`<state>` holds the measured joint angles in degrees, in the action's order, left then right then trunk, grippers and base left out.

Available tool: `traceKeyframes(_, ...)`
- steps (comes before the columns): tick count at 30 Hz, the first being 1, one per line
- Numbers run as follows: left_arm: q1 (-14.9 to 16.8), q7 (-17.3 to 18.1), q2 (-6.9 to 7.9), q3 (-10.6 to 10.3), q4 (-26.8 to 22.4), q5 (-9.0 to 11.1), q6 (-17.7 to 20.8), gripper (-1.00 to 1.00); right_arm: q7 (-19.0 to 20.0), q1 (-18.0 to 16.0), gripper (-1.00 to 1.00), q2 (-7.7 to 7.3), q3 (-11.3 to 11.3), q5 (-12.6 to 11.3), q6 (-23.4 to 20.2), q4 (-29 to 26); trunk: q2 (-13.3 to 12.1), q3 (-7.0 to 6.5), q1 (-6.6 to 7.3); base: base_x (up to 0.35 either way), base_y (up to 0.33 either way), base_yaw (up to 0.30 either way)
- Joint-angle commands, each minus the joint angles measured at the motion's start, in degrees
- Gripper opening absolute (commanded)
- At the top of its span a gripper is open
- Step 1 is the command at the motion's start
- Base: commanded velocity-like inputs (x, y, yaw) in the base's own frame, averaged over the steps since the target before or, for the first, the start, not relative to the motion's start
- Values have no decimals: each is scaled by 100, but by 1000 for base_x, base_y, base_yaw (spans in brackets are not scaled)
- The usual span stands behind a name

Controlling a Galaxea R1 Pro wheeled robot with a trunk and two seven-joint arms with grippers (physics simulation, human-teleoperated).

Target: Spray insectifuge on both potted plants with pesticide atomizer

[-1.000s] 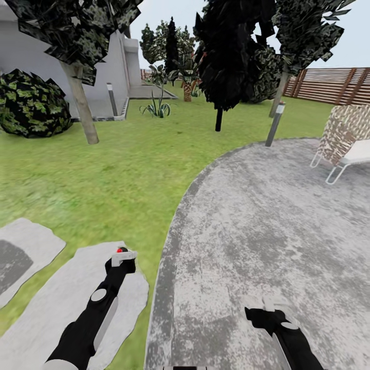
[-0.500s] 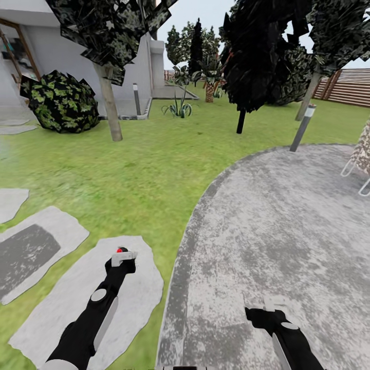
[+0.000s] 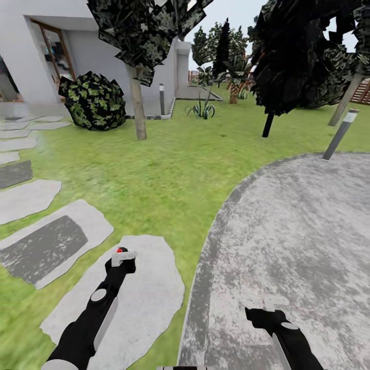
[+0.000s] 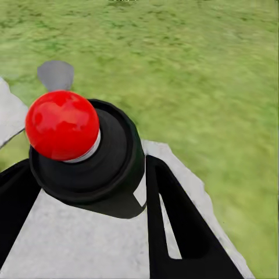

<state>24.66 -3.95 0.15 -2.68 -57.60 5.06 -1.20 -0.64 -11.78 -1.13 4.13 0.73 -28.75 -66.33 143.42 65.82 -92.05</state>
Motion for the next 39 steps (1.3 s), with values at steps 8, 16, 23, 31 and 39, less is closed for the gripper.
traceKeyframes(8, 4, -44, 3, -22, 3, 48, -12, -100, -7, 0, 100, -1, 0, 7, -34, -15, 2, 5, -1, 195, 251, 259)
traceKeyframes(16, 4, -44, 3, -25, 1, 48, -12, -100, -7, 0, 100, -1, 0, 7, -34, -13, 2, 5, -1, 210, 252, 259)
traceKeyframes(23, 4, -44, 3, -29, -1, 48, -12, -100, -7, 0, 100, -1, 0, 7, -34, -16, 2, 5, -1, 232, 251, 259)
traceKeyframes(31, 4, -44, 3, -23, -5, 48, -12, -100, -7, 0, 100, -1, 0, 7, -34, -19, 2, 1, -1, 251, 252, 259)
traceKeyframes(39, 4, -44, 3, -22, -6, 48, -12, -100, -7, 0, 100, -1, 0, 7, -34, -19, 2, -32, -1, 240, 238, 259)
